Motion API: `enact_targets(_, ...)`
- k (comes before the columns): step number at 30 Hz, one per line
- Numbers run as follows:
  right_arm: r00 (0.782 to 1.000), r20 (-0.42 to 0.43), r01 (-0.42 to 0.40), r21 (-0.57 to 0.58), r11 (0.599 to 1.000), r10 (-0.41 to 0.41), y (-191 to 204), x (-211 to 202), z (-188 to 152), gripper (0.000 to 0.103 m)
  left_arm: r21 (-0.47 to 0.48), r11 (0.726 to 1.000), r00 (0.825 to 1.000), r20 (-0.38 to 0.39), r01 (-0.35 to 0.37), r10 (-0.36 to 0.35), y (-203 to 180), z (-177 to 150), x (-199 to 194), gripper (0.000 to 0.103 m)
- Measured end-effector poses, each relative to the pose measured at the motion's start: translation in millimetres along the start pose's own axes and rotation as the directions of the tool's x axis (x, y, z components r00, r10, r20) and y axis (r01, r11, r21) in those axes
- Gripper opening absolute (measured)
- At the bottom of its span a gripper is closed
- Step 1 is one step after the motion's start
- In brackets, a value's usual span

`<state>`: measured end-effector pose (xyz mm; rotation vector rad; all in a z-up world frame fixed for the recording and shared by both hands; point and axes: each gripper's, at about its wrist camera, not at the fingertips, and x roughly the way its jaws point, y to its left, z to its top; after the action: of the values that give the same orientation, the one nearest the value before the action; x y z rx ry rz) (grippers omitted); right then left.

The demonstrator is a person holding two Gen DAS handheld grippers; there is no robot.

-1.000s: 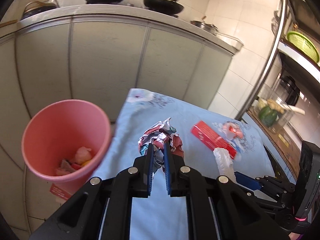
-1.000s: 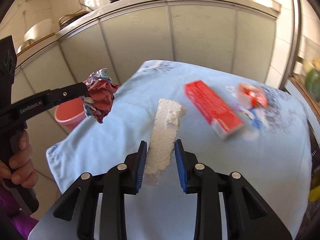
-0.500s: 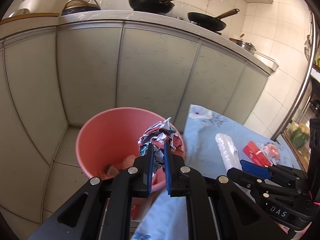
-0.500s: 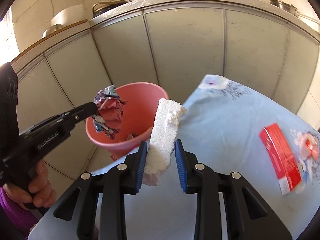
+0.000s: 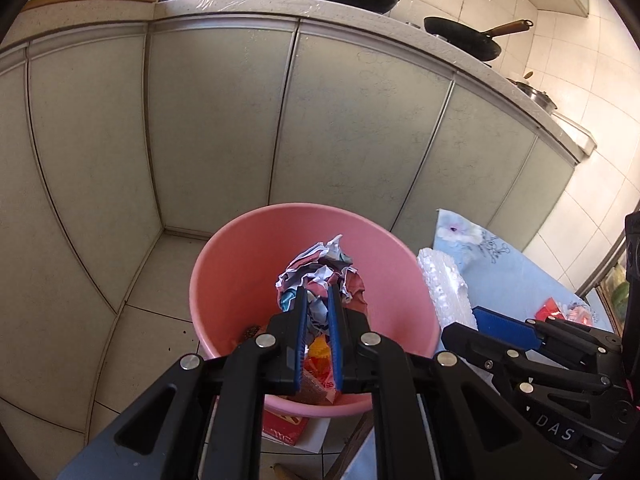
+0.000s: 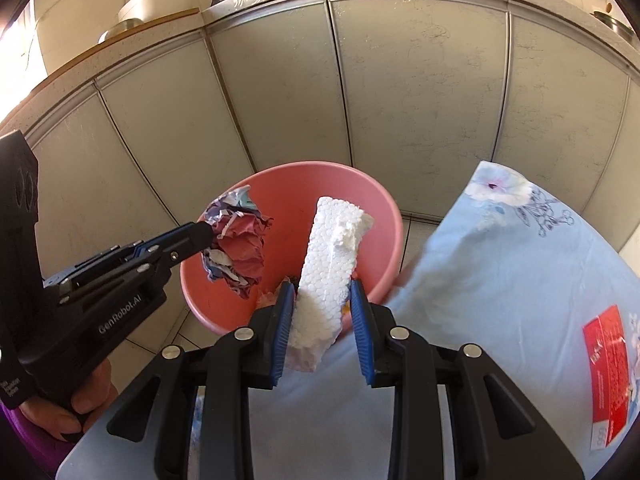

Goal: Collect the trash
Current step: 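Carry the foam strip and foil wrapper over the pink bucket, then open the left tool to drop the foil wrapper while the right tool releases the foam strip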

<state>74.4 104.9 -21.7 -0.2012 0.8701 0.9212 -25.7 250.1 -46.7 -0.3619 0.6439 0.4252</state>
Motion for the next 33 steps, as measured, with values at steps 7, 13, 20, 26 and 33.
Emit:
enact_targets(7,0.999,-0.029,-0.026,0.015,1.000,0.026,-1.3,25.7,11.5,0.029,-0.010,1.000,0.999,-0.030,-0.029,0.029,5.2,1.3,17.3,0.009)
enact_targets(13,0.998,-0.053,-0.029,0.027,0.999,0.031,-4.7,42.1,10.5,0.029,-0.009,0.999,0.997,-0.057,-0.045,0.044,4.6,-1.9,31.6,0.010)
enact_targets(20,0.996,-0.077,-0.031,0.042,0.999,0.034,-7.6,56.8,8.7,0.029,-0.016,0.998,0.995,-0.082,-0.057,0.055,7.2,-5.3,42.7,0.010)
enact_targets(26,0.995,-0.090,-0.032,0.042,0.999,0.035,-6.6,63.0,8.4,0.029,-0.018,0.998,0.993,-0.100,-0.061,0.059,6.8,-9.1,48.1,0.010)
enact_targets(33,0.995,-0.097,-0.023,0.038,0.999,0.026,-4.9,73.2,12.6,0.029,-0.029,0.998,0.992,-0.120,-0.054,0.050,8.5,-14.6,51.0,0.010)
